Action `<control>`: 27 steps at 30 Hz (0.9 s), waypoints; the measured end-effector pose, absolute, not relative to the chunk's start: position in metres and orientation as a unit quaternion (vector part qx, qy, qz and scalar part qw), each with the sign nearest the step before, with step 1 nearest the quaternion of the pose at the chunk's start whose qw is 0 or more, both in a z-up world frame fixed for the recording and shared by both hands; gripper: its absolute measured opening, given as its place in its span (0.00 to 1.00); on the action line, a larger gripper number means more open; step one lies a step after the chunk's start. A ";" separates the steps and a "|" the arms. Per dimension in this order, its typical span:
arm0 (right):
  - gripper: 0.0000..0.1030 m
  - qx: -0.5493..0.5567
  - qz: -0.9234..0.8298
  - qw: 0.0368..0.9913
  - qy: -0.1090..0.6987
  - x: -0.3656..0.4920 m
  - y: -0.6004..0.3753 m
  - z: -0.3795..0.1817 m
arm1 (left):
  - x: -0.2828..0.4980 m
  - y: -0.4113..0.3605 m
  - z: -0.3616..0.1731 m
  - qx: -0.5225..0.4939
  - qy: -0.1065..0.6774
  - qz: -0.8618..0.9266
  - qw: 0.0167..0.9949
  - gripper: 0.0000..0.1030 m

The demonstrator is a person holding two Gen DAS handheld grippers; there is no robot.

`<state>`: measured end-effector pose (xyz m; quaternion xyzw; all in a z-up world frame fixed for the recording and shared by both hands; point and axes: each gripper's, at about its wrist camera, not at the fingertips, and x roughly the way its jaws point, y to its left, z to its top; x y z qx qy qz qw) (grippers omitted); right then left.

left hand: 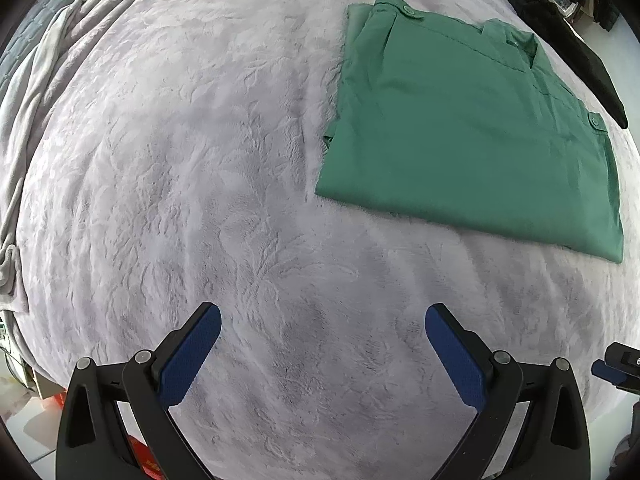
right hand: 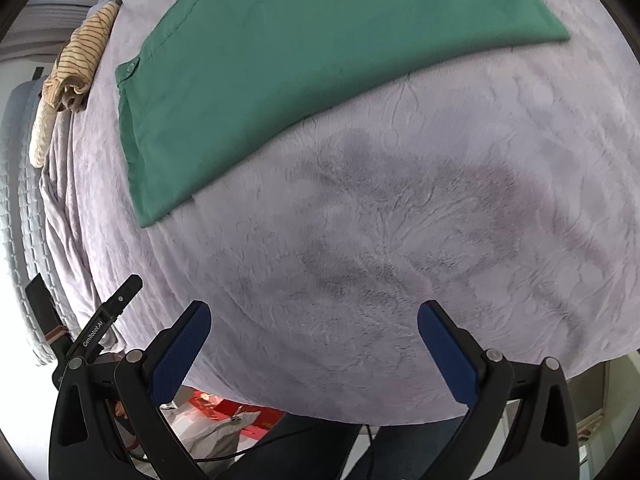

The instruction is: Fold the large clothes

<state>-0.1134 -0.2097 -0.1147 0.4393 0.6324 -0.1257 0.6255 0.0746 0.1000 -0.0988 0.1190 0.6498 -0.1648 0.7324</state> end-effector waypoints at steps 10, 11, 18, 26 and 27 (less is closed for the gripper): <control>1.00 0.490 -0.081 0.628 0.599 -0.094 -0.194 -0.135 | 0.095 0.096 -0.103 0.111 0.645 -0.188 0.732 0.99; 1.00 0.504 -0.075 0.627 0.589 -0.092 -0.193 -0.137 | 0.097 0.095 -0.102 0.108 0.643 -0.192 0.733 0.99; 1.00 0.567 -0.020 0.637 0.522 -0.062 -0.183 -0.155 | 0.124 0.092 -0.102 0.102 0.621 -0.221 0.745 0.99; 1.00 0.615 0.030 0.639 0.462 -0.019 -0.165 -0.181 | 0.150 0.087 -0.121 0.051 0.621 -0.238 0.745 0.99; 1.00 0.620 0.030 0.637 0.458 -0.016 -0.164 -0.185 | 0.152 0.086 -0.123 0.045 0.620 -0.243 0.745 0.99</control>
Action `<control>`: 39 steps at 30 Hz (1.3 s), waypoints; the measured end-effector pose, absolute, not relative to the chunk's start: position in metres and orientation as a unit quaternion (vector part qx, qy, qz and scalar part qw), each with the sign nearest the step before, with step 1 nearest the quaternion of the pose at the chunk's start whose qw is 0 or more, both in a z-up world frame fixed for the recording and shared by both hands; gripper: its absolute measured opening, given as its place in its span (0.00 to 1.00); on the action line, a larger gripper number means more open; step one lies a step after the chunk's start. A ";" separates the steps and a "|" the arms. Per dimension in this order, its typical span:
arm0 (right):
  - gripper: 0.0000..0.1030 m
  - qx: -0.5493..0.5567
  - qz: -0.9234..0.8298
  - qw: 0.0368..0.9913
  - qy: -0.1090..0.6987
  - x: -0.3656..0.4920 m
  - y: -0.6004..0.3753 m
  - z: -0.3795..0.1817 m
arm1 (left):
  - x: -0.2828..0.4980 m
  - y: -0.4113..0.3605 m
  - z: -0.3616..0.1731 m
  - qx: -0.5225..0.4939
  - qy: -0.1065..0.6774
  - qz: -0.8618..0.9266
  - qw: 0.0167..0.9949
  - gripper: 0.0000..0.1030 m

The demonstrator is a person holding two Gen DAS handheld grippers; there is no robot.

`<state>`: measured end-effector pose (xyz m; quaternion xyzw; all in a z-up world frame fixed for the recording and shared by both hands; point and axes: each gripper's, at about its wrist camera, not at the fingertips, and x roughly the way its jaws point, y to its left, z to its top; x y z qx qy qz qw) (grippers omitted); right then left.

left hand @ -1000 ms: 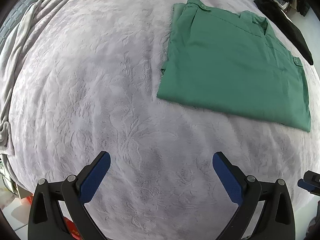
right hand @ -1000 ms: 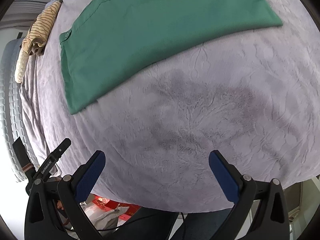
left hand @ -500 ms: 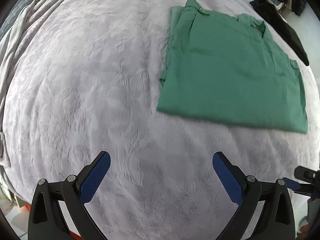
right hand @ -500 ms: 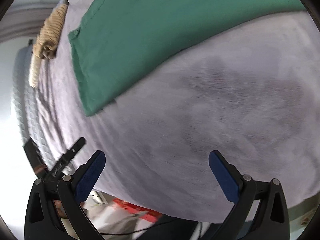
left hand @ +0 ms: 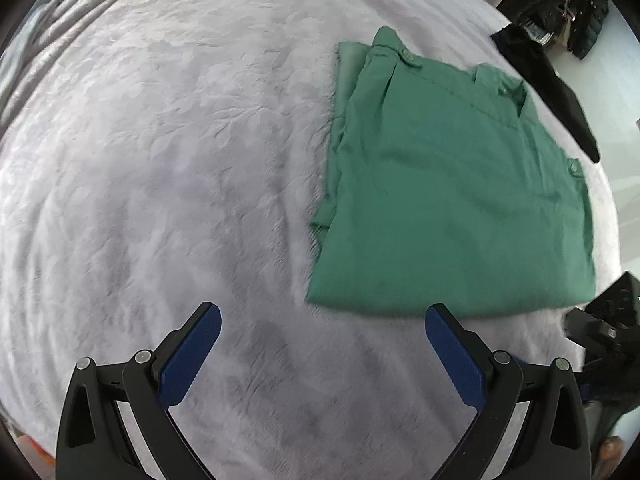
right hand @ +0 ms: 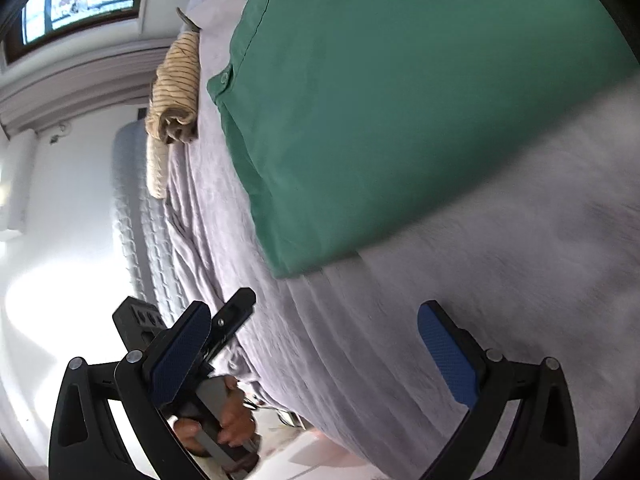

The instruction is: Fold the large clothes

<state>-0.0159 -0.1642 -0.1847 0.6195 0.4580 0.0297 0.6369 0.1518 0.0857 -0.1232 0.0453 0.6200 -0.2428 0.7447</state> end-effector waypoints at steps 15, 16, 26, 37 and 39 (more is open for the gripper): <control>1.00 0.675 0.063 0.621 0.392 0.033 -0.156 -0.216 | 0.190 0.103 -0.143 -0.097 0.624 -0.303 0.714 0.99; 1.00 0.678 0.060 0.621 0.389 0.033 -0.155 -0.215 | 0.192 0.102 -0.144 -0.103 0.626 -0.310 0.708 0.99; 0.07 0.651 0.075 0.663 0.362 0.037 -0.168 -0.175 | 0.211 0.080 -0.164 -0.210 0.655 -0.359 0.631 0.99; 0.10 0.631 0.081 0.650 0.415 0.025 -0.165 -0.174 | 0.228 -0.011 -0.162 -0.113 0.649 -0.361 0.660 0.23; 0.10 0.628 0.095 0.631 0.445 0.019 -0.164 -0.179 | 0.227 -0.021 -0.164 -0.079 0.646 -0.352 0.673 0.21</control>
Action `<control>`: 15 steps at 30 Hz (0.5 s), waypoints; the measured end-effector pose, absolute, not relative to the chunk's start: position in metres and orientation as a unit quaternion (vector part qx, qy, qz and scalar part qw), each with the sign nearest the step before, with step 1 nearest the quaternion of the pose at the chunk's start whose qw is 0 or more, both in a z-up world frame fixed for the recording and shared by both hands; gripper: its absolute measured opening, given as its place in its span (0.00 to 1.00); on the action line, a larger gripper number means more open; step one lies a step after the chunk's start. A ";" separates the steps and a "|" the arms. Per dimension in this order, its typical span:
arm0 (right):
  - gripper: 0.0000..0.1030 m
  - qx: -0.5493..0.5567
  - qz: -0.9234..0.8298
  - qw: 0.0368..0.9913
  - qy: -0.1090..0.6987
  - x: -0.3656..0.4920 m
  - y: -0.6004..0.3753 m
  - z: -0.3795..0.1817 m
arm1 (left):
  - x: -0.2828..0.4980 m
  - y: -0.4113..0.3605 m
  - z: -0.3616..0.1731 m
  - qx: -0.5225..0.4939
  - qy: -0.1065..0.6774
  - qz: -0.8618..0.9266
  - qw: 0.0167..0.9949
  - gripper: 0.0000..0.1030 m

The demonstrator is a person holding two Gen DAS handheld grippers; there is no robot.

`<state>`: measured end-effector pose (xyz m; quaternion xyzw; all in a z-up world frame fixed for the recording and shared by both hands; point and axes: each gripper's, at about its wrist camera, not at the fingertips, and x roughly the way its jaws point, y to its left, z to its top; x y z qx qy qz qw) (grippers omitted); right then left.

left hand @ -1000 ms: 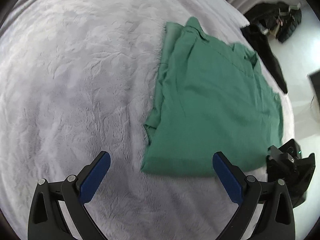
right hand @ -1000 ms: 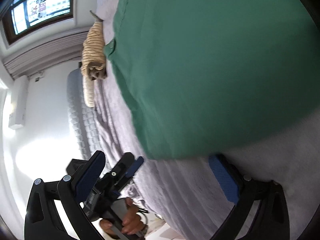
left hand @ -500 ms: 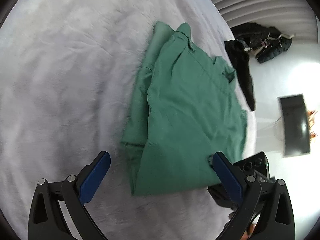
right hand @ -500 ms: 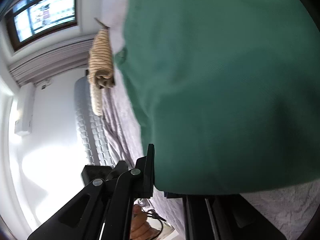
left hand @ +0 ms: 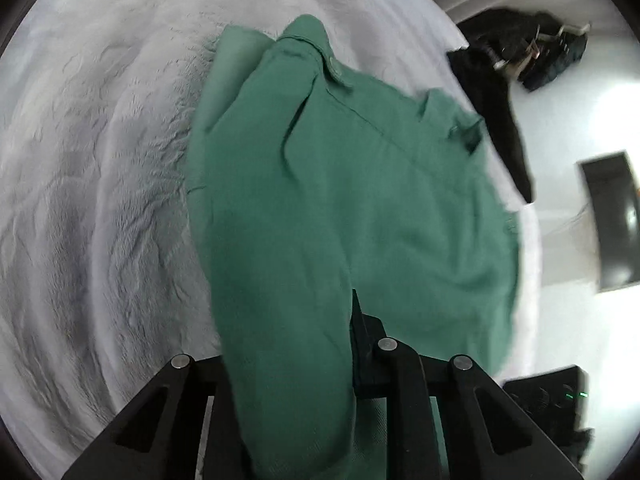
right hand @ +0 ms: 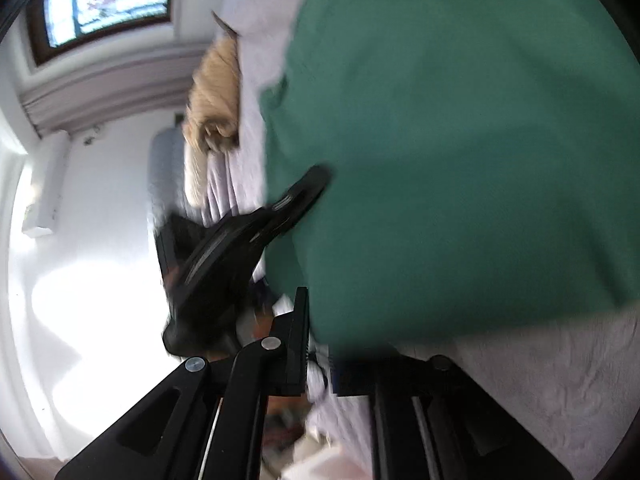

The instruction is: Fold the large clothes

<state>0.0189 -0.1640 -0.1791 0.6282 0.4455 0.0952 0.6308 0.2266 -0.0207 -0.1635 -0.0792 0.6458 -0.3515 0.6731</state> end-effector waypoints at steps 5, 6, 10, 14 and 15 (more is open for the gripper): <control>0.11 0.524 0.070 0.701 0.478 -0.010 -0.198 -0.139 | 0.218 -0.025 -0.138 -0.060 0.611 -0.368 0.698 0.18; 0.10 0.503 0.047 0.720 0.475 -0.012 -0.209 -0.132 | 0.216 -0.025 -0.131 -0.055 0.603 -0.374 0.703 0.18; 0.07 0.431 -0.068 0.764 0.475 -0.011 -0.268 -0.127 | 0.207 -0.041 -0.095 -0.053 0.571 -0.399 0.716 0.18; 0.05 0.437 -0.074 0.729 0.522 -0.002 -0.280 -0.175 | 0.194 -0.068 -0.058 -0.050 0.543 -0.430 0.719 0.18; 0.03 0.437 -0.069 0.731 0.519 -0.003 -0.279 -0.180 | 0.188 -0.081 -0.047 -0.045 0.535 -0.442 0.719 0.18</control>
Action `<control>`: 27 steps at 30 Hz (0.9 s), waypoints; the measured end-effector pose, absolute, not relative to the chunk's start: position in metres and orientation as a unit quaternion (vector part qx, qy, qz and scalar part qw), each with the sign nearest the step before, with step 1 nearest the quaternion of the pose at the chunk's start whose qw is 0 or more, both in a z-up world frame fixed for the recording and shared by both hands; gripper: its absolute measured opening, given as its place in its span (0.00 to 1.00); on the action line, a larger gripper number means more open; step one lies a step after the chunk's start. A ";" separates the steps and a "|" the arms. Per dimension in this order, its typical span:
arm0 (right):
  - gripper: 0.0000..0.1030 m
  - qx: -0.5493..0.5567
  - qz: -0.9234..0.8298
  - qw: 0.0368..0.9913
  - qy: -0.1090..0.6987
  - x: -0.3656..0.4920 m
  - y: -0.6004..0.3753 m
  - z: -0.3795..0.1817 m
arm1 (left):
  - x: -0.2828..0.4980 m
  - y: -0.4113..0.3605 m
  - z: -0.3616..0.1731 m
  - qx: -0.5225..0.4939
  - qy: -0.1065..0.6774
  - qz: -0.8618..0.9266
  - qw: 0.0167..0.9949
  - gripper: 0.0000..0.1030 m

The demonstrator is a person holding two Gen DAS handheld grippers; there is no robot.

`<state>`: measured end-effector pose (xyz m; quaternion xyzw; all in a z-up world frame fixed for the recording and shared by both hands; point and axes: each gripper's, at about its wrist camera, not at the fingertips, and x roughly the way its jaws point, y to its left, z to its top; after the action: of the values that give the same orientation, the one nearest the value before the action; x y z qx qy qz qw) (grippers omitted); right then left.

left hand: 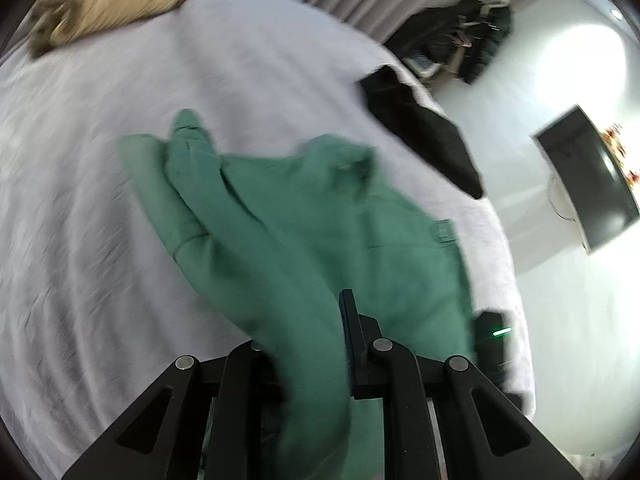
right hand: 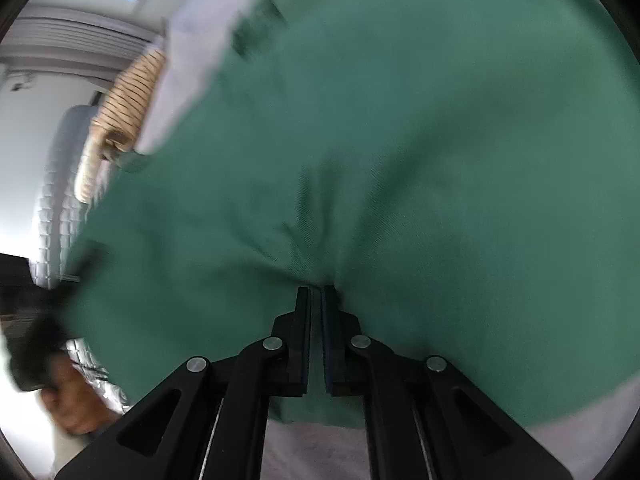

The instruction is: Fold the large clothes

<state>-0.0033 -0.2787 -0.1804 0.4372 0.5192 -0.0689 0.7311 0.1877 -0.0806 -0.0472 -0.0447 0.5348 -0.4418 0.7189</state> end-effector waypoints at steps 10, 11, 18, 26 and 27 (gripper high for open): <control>0.05 0.497 -0.032 0.751 0.433 -0.086 -0.321 -0.151 | 0.095 -0.236 0.009 0.096 0.458 -0.538 0.701 0.18; 0.07 0.501 -0.046 0.755 0.420 -0.099 -0.331 -0.147 | 0.085 -0.255 0.005 0.106 0.461 -0.545 0.692 0.18; 0.09 0.569 -0.123 0.729 0.360 -0.200 -0.407 -0.163 | 0.027 -0.346 -0.063 0.161 0.507 -0.557 0.638 0.18; 0.09 0.629 -0.100 0.703 0.317 -0.232 -0.434 -0.181 | 0.000 -0.355 -0.068 0.186 0.490 -0.572 0.631 0.24; 0.09 0.638 -0.095 0.699 0.310 -0.237 -0.438 -0.183 | -0.004 -0.356 -0.066 0.188 0.487 -0.573 0.632 0.33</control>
<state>-0.2373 -0.4379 -0.1830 0.6379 0.3101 -0.0946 0.6985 -0.0037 -0.3557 -0.0655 0.1876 0.4868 -0.5728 0.6323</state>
